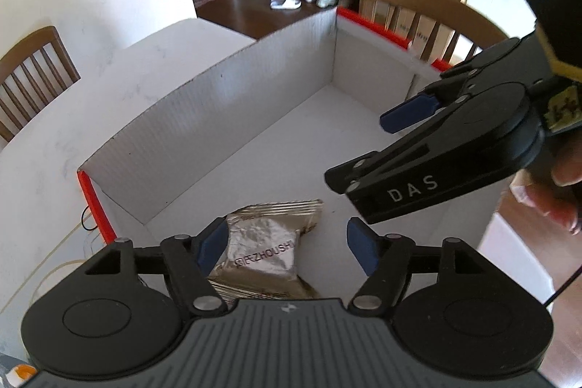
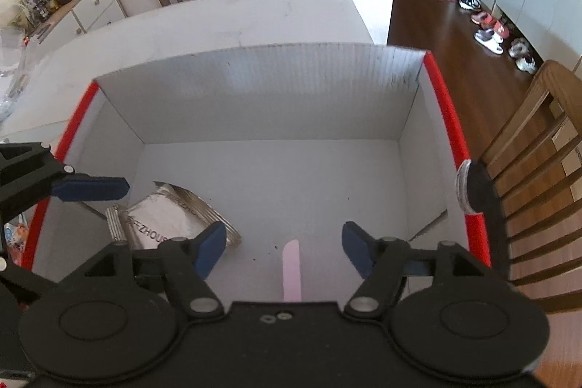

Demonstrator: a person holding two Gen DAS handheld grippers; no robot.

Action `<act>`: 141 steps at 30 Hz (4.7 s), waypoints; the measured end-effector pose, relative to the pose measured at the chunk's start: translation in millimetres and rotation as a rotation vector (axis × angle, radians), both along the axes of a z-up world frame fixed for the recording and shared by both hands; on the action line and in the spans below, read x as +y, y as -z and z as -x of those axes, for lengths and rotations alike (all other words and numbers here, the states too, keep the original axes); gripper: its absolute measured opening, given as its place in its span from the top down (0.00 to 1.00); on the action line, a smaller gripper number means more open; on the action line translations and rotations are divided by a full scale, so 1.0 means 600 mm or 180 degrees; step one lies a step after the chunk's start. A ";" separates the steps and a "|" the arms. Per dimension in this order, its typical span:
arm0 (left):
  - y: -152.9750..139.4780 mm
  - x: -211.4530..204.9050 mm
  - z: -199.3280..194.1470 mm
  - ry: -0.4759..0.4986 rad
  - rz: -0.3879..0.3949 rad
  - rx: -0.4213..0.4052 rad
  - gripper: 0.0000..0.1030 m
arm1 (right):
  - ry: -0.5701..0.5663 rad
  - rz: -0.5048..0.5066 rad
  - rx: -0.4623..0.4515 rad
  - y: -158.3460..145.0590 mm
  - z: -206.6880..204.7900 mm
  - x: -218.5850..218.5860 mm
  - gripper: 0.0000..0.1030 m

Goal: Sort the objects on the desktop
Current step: 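Open left tool to drop silver packet while right tool releases pink pad into box, then withdraw both open tools from the box back toward the table items, then grasp black mesh bag with left tool while right tool grasps white USB cable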

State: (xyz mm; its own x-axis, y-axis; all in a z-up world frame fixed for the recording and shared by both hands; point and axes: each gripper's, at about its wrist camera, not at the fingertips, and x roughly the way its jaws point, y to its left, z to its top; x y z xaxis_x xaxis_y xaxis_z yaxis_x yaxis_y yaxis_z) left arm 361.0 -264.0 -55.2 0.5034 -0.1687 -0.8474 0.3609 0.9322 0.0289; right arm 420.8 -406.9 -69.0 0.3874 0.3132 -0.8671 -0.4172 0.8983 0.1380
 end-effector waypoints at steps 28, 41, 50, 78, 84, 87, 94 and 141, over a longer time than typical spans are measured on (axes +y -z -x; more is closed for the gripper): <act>-0.076 0.043 0.074 -0.0210 0.0747 -0.0398 0.00 | 0.0198 -0.0523 -0.0316 -0.067 0.082 -0.018 0.08; -0.099 0.121 0.145 -0.0262 0.0920 -0.0714 0.00 | 0.0323 -0.0671 -0.0550 -0.097 0.135 0.017 0.02; -0.105 0.199 0.211 -0.0320 0.0996 -0.0879 0.00 | 0.0332 -0.0815 -0.0688 -0.115 0.189 0.064 0.01; -0.083 0.458 0.426 -0.1040 0.0751 -0.1115 0.00 | 0.0149 -0.0815 -0.0710 -0.105 0.382 0.296 0.01; -0.070 0.497 0.462 -0.1132 0.0696 -0.1177 0.00 | 0.0073 -0.0792 -0.0659 -0.094 0.409 0.340 0.01; -0.064 0.510 0.475 -0.1171 0.0670 -0.1199 0.00 | 0.0034 -0.0765 -0.0660 -0.090 0.420 0.359 0.01; -0.029 0.540 0.499 -0.1210 0.0564 -0.1101 0.00 | -0.0073 -0.0683 -0.0643 -0.078 0.434 0.400 0.01; 0.125 0.583 0.502 -0.1534 -0.0038 -0.0458 0.45 | -0.0570 0.0181 -0.0436 0.069 0.456 0.531 0.63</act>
